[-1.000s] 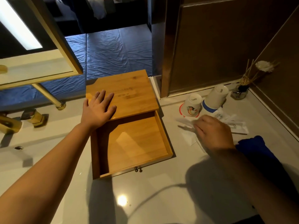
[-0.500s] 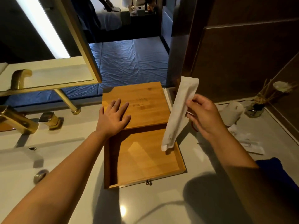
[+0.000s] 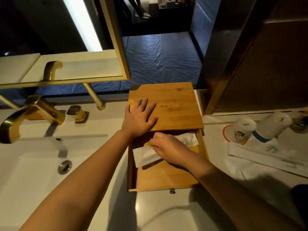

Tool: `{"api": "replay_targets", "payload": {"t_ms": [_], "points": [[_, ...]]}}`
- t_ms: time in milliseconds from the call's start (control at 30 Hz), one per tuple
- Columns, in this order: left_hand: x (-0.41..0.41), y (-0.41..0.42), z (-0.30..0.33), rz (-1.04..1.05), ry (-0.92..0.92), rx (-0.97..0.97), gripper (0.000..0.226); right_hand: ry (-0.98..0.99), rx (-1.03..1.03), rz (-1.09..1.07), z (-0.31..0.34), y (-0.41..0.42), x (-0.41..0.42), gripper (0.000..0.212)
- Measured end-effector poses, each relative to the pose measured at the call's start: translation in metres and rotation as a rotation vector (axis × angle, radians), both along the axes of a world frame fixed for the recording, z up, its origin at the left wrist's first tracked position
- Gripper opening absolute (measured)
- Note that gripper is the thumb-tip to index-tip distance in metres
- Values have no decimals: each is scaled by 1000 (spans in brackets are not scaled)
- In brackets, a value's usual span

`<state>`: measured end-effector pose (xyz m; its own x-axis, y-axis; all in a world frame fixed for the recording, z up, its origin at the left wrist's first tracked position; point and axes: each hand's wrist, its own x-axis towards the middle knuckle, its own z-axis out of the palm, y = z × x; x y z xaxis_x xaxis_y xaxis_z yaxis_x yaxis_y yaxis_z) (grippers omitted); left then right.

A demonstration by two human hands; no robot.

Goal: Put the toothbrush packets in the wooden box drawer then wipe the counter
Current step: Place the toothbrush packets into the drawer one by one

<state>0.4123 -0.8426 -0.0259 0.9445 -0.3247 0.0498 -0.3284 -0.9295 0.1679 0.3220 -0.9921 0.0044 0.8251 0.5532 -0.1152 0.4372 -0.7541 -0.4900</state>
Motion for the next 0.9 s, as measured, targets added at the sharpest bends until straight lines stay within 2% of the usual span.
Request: {"api": "replay_targets", "payload": {"t_ms": [100, 233, 300, 367, 433, 500, 800, 900], "points": [[1, 0, 0, 3, -11, -8, 59, -135, -83, -56, -16, 7, -2, 25], [1, 0, -1, 1, 0, -22, 60, -348, -163, -166, -25, -1, -15, 38], [1, 0, -1, 2, 7, -29, 60, -382, -217, -132, -30, -11, -25, 43], [1, 0, -1, 7, 7, -25, 60, -310, -304, -30, -36, -21, -32, 48], [1, 0, 0, 12, 8, -18, 60, -156, -371, 62, -39, -29, -35, 52], [1, -1, 0, 12, 5, -14, 60, -33, -429, 72, -42, -35, -34, 56], [0, -1, 0, 14, -6, -23, 60, -5, -401, -229, -39, -1, -26, 59], [-1, -1, -1, 17, 0, -31, 61, 4, -499, -280, -37, -1, -37, 60]]}}
